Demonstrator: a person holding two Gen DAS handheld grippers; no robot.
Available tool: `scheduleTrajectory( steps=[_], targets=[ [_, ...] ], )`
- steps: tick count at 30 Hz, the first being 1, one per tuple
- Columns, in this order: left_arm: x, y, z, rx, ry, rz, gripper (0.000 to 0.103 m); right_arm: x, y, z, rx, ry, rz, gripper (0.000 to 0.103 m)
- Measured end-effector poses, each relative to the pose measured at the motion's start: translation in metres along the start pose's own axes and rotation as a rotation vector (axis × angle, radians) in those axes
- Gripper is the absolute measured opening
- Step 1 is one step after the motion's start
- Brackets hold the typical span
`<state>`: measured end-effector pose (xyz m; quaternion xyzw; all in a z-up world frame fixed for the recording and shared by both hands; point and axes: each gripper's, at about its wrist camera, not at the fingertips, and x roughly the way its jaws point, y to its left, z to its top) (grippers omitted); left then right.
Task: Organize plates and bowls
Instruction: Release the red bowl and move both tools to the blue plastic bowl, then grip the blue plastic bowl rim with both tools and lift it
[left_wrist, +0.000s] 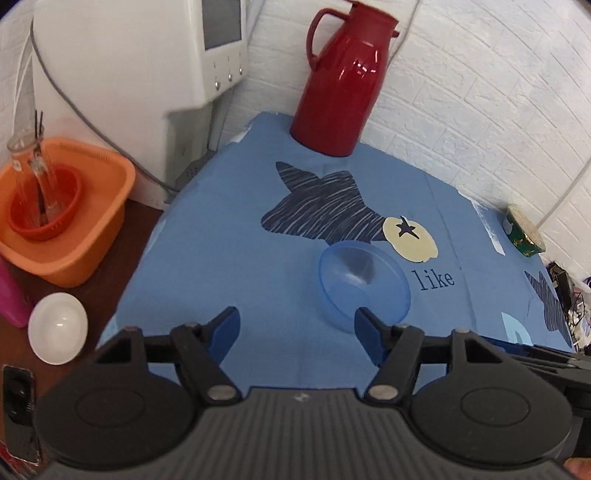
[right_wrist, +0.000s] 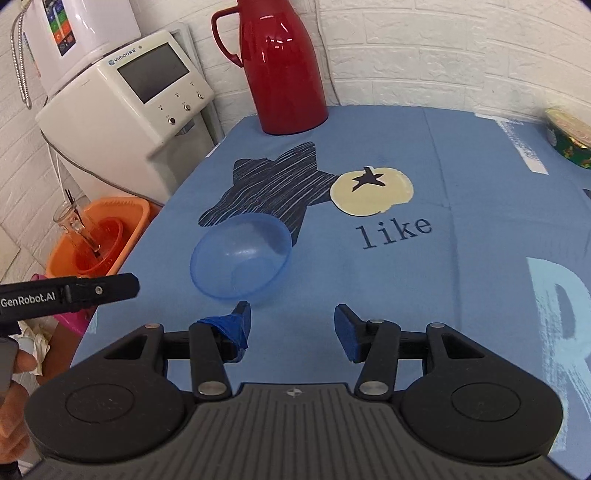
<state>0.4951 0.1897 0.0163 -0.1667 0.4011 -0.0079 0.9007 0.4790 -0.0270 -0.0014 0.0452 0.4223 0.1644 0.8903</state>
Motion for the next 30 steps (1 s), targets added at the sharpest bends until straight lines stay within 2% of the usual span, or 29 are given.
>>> scheduleTrajectory(
  steps=[3, 6, 10, 17, 20, 25, 27, 28, 29, 30],
  targets=[
    [0.033, 0.002, 0.012, -0.040, 0.040, 0.006, 0.067, 0.030, 0.003, 0.016, 0.016, 0.027, -0.005, 0.035],
    [0.057, 0.001, 0.016, -0.060, 0.048, 0.014, 0.067, 0.057, 0.006, 0.027, 0.021, 0.047, -0.023, 0.035],
    [0.082, -0.003, 0.015, -0.043, 0.061, 0.061, 0.067, 0.084, 0.009, 0.032, 0.015, 0.085, -0.046, 0.036],
    [0.101, -0.005, 0.011, 0.010, 0.042, 0.112, 0.067, 0.093, 0.018, 0.032, -0.098, 0.049, -0.098, 0.039],
    [0.102, -0.006, 0.009, 0.027, 0.026, 0.124, 0.067, 0.095, 0.023, 0.027, -0.148, 0.026, -0.121, 0.044],
    [0.100, -0.004, 0.007, 0.031, 0.016, 0.132, 0.066, 0.097, 0.023, 0.033, -0.148, 0.052, -0.112, 0.043],
    [0.100, -0.006, 0.007, 0.041, 0.018, 0.121, 0.051, 0.096, 0.021, 0.033, -0.142, 0.039, -0.055, 0.038],
    [0.100, -0.007, 0.007, 0.045, 0.022, 0.117, 0.046, 0.096, 0.020, 0.032, -0.136, 0.038, -0.023, 0.033],
    [0.100, -0.009, 0.007, 0.054, 0.028, 0.103, 0.035, 0.095, 0.019, 0.032, -0.141, 0.042, -0.001, 0.030],
    [0.101, -0.010, 0.007, 0.063, 0.038, 0.084, 0.031, 0.094, 0.022, 0.032, -0.158, 0.053, 0.012, 0.024]
  ],
)
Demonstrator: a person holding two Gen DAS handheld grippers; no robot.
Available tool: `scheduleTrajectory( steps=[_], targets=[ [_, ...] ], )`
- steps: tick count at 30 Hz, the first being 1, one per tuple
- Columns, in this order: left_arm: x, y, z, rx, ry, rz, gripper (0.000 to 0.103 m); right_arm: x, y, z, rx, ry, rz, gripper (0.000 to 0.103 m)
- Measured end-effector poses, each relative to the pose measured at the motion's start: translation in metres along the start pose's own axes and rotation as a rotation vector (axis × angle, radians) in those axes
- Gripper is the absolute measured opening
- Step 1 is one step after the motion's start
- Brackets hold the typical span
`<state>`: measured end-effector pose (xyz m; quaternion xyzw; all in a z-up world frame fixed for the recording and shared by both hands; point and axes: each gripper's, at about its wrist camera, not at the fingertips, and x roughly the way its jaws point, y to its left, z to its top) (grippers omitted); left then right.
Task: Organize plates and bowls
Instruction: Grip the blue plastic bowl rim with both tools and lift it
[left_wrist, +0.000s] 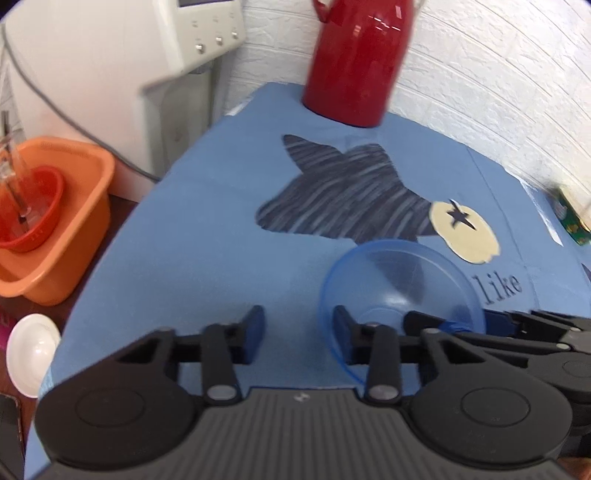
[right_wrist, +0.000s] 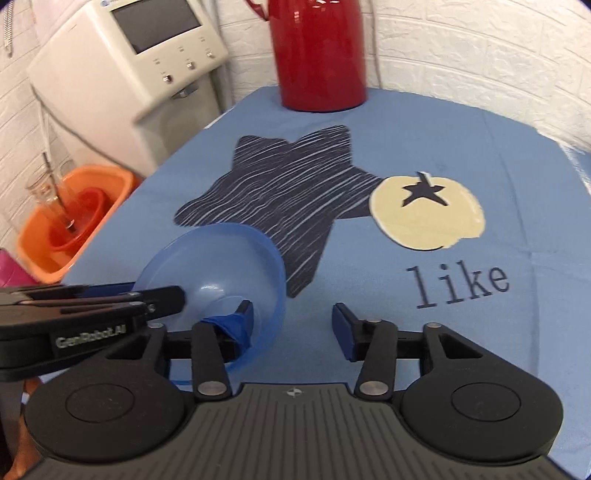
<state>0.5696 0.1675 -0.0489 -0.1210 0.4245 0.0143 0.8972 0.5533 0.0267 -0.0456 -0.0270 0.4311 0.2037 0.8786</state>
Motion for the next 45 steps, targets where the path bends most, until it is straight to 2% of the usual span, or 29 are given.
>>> scheduleTrajectory(
  steps=[2, 3, 5, 8, 11, 16, 23, 27, 29, 31, 33, 35, 37, 40, 45],
  targets=[
    [0.001, -0.002, 0.000, -0.007, 0.023, -0.027, 0.017, -0.002, 0.007, -0.001, -0.030, 0.022, 0.021, 0.019],
    [0.000, -0.005, -0.001, 0.000, 0.025, -0.030, 0.006, -0.003, 0.010, -0.002, -0.044, 0.029, 0.029, 0.015],
    [-0.004, -0.010, -0.004, 0.021, 0.025, -0.024, 0.003, -0.008, 0.019, -0.004, -0.089, 0.031, 0.018, 0.013],
    [-0.012, -0.010, -0.010, 0.018, 0.044, -0.051, 0.000, -0.016, 0.021, -0.010, -0.081, 0.037, 0.035, 0.013],
    [-0.024, -0.010, -0.016, 0.019, 0.058, -0.068, 0.000, -0.027, 0.023, -0.019, -0.073, 0.052, 0.049, 0.013],
    [-0.041, -0.020, -0.038, 0.072, 0.072, -0.040, 0.000, -0.043, 0.022, -0.047, 0.009, 0.106, 0.090, 0.018],
    [-0.049, -0.014, -0.058, 0.028, 0.100, -0.045, 0.001, -0.048, 0.037, -0.063, -0.046, 0.107, 0.031, 0.023],
    [-0.050, -0.010, -0.062, 0.036, 0.111, -0.063, 0.002, -0.047, 0.044, -0.067, -0.121, 0.094, 0.011, 0.026],
    [-0.049, -0.011, -0.062, 0.046, 0.105, -0.061, 0.003, -0.046, 0.041, -0.066, -0.119, 0.087, 0.013, 0.028],
    [-0.048, -0.013, -0.062, 0.057, 0.103, -0.059, 0.003, -0.045, 0.038, -0.066, -0.124, 0.075, 0.025, 0.026],
    [-0.048, -0.013, -0.062, 0.060, 0.104, -0.061, 0.002, -0.048, 0.037, -0.069, -0.130, 0.057, 0.038, 0.019],
    [-0.050, -0.014, -0.062, 0.060, 0.104, -0.071, 0.002, -0.052, 0.038, -0.072, -0.144, 0.043, 0.032, 0.018],
    [-0.056, -0.017, -0.061, 0.066, 0.095, -0.084, 0.002, -0.061, 0.039, -0.072, -0.172, 0.025, 0.020, 0.018],
    [-0.075, -0.028, -0.059, 0.090, 0.084, -0.106, 0.002, -0.083, 0.031, -0.070, -0.140, 0.006, 0.031, 0.018],
    [-0.120, -0.061, -0.071, 0.143, 0.067, -0.182, 0.002, -0.142, 0.013, -0.086, -0.121, -0.017, 0.021, 0.019]
  ],
)
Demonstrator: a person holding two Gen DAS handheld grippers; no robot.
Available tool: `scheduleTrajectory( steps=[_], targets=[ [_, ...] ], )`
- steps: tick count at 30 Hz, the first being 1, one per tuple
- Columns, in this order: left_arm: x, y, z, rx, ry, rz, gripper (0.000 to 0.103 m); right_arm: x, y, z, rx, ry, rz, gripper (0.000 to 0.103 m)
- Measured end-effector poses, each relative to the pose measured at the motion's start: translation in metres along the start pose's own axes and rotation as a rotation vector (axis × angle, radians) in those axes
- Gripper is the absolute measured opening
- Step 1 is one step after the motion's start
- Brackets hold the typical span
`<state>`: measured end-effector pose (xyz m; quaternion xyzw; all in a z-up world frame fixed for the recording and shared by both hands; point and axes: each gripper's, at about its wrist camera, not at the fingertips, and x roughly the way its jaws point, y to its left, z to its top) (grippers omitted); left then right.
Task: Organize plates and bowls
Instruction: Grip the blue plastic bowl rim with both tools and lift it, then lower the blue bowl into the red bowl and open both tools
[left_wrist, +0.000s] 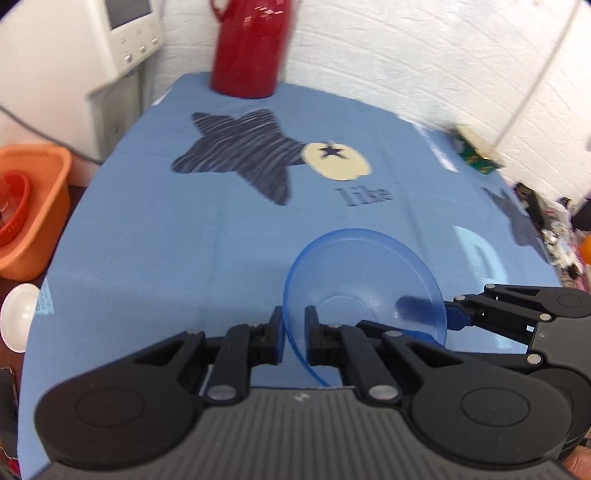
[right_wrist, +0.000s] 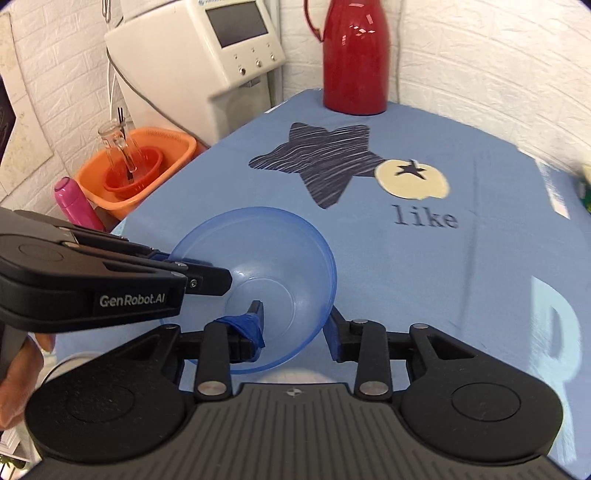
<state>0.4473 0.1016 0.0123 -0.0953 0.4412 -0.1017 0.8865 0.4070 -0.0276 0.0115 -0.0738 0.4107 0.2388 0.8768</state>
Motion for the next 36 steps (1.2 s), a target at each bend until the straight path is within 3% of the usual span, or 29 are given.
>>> scheduleTrajectory(
  steps=[7, 12, 16, 22, 25, 27, 30, 36],
  targets=[
    [-0.045, -0.088, -0.044, 0.120, -0.013, -0.110, 0.002, -0.084, -0.019, -0.061, 0.013, 0.006, -0.116, 0.021],
    [-0.047, -0.149, -0.084, 0.208, 0.030, -0.171, 0.002, -0.123, -0.049, -0.116, 0.100, 0.024, -0.165, 0.022],
    [-0.034, -0.181, -0.115, 0.257, 0.079, -0.165, 0.001, -0.128, -0.063, -0.147, 0.149, 0.043, -0.172, 0.022],
    [-0.022, -0.183, -0.132, 0.273, 0.087, -0.118, 0.002, -0.116, -0.066, -0.167, 0.144, 0.035, -0.137, 0.021],
    [-0.026, -0.183, -0.132, 0.285, 0.068, -0.116, 0.018, -0.121, -0.070, -0.172, 0.158, 0.027, -0.121, 0.021],
    [-0.030, -0.182, -0.131, 0.283, 0.048, -0.099, 0.060, -0.124, -0.071, -0.174, 0.183, 0.029, -0.111, 0.022],
    [-0.040, -0.182, -0.130, 0.288, -0.017, -0.065, 0.063, -0.134, -0.073, -0.177, 0.212, 0.010, -0.135, 0.023],
    [-0.054, -0.173, -0.125, 0.240, -0.039, -0.097, 0.063, -0.152, -0.084, -0.185, 0.283, -0.075, -0.156, 0.024]
  ],
)
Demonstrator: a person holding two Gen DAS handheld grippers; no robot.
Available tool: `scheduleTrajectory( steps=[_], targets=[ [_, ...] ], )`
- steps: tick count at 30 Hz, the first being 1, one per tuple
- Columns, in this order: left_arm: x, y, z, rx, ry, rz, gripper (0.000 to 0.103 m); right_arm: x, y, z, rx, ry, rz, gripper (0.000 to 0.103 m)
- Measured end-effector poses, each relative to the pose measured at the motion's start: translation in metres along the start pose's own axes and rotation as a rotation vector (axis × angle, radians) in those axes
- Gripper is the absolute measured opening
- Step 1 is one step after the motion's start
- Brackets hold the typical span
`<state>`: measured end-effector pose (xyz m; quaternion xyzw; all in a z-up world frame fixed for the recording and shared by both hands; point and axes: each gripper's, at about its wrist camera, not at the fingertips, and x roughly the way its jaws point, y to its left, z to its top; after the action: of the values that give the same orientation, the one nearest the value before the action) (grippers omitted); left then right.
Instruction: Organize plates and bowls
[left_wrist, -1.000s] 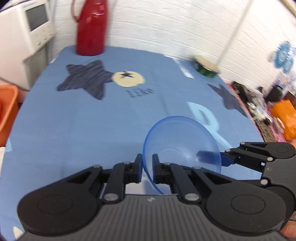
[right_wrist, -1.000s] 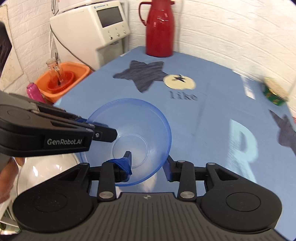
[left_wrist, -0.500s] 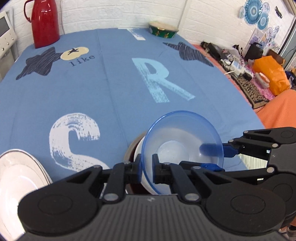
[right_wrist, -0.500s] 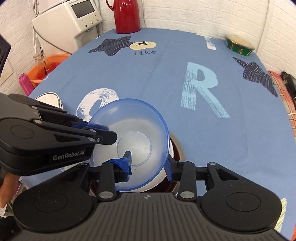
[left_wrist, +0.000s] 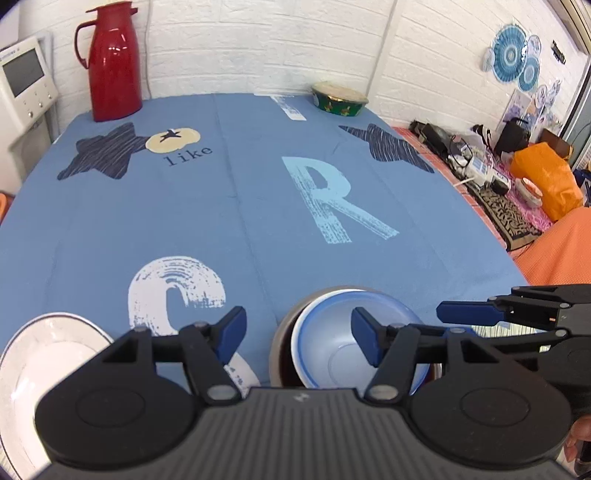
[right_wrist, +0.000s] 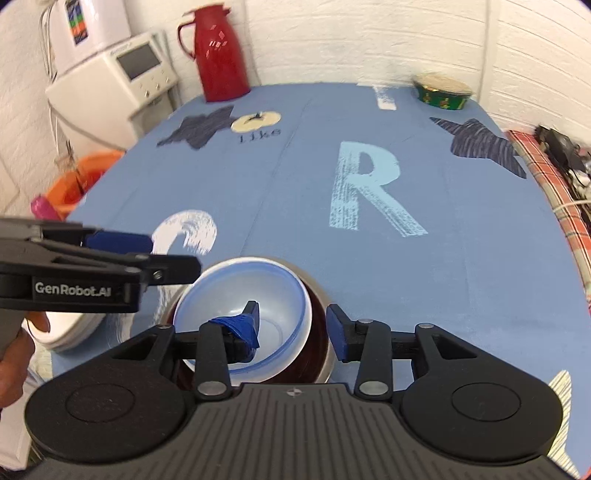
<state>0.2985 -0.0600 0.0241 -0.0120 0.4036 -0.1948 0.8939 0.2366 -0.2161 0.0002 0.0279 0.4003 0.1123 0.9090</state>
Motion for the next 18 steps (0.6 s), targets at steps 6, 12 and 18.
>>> scheduleTrajectory(
  steps=[6, 12, 18],
  targets=[
    [-0.014, 0.006, -0.012, -0.036, -0.032, -0.005, 0.063, -0.010, -0.011, -0.016, 0.095, -0.063, 0.049, 0.025],
    [-0.038, 0.011, -0.030, -0.075, -0.111, 0.018, 0.065, -0.026, -0.017, -0.041, 0.226, -0.162, 0.102, 0.026],
    [-0.059, 0.013, -0.049, -0.136, -0.182, 0.052, 0.066, -0.053, 0.004, -0.080, 0.321, -0.336, 0.126, 0.027]
  ],
)
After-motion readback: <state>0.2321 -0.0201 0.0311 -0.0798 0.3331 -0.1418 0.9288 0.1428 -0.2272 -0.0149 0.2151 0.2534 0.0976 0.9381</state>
